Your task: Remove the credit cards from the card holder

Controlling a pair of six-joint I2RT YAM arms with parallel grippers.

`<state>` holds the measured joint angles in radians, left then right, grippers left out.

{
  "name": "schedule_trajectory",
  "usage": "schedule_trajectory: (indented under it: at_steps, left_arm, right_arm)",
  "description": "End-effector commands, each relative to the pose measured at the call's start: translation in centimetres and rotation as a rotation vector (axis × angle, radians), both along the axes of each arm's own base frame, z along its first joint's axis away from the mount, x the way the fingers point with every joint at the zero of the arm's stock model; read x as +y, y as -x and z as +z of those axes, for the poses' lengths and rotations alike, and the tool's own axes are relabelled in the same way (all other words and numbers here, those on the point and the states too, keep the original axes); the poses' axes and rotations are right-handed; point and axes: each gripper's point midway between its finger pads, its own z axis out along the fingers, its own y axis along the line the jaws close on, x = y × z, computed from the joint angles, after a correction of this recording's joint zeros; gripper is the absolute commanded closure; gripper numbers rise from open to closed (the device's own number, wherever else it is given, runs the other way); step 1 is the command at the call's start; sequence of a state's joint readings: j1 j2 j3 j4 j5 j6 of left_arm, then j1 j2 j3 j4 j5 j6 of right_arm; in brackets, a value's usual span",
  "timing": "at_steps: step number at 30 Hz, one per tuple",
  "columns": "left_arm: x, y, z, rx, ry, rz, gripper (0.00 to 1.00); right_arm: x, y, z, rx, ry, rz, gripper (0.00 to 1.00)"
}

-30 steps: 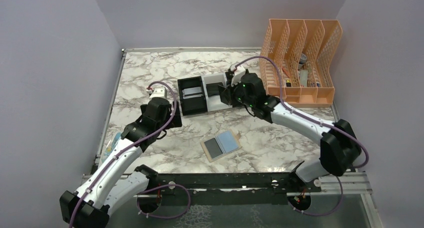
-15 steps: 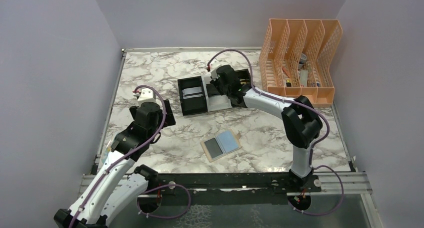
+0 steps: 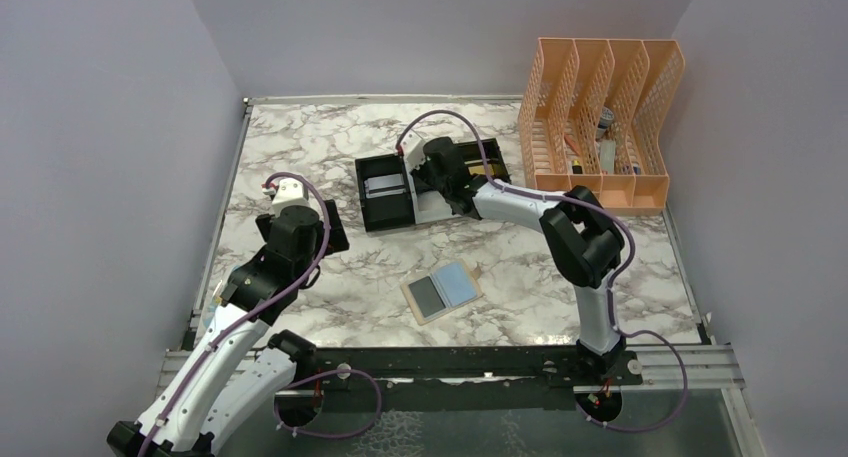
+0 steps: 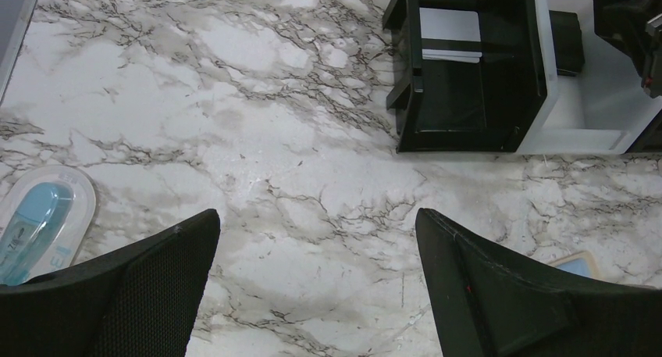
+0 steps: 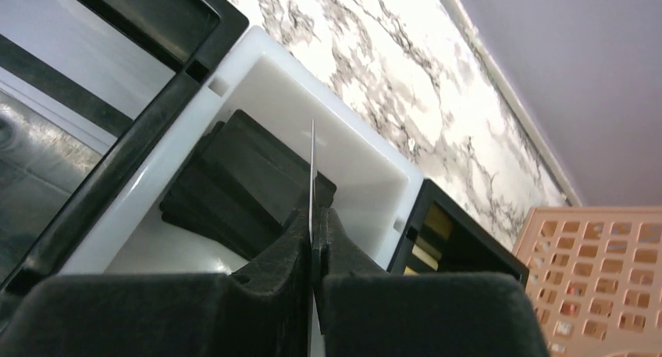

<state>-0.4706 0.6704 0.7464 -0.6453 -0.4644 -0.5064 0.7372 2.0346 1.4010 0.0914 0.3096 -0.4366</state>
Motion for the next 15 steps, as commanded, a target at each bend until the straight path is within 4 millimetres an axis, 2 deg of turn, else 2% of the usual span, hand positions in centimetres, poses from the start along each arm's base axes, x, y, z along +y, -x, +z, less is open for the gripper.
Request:
schedule_trajectory:
  at_steps: [1, 9, 15]
  left_arm:
    - [0.5, 0.1, -0.1, -0.001, -0.011, 0.019, 0.01]
    - [0.5, 0.2, -0.2, 0.002, -0.010, 0.014, 0.01]
    - [0.4, 0.2, -0.3, 0.006, -0.010, 0.012, 0.01]
  right_arm:
    - [1.3, -1.9, 0.8, -0.111, 0.047, 0.034, 0.98]
    - [1.8, -2.2, -0.3, -0.134, 0.128, 0.105, 0.92]
    - [2.1, -2.1, -2.1, -0.092, 0.172, 0.140, 0.89]
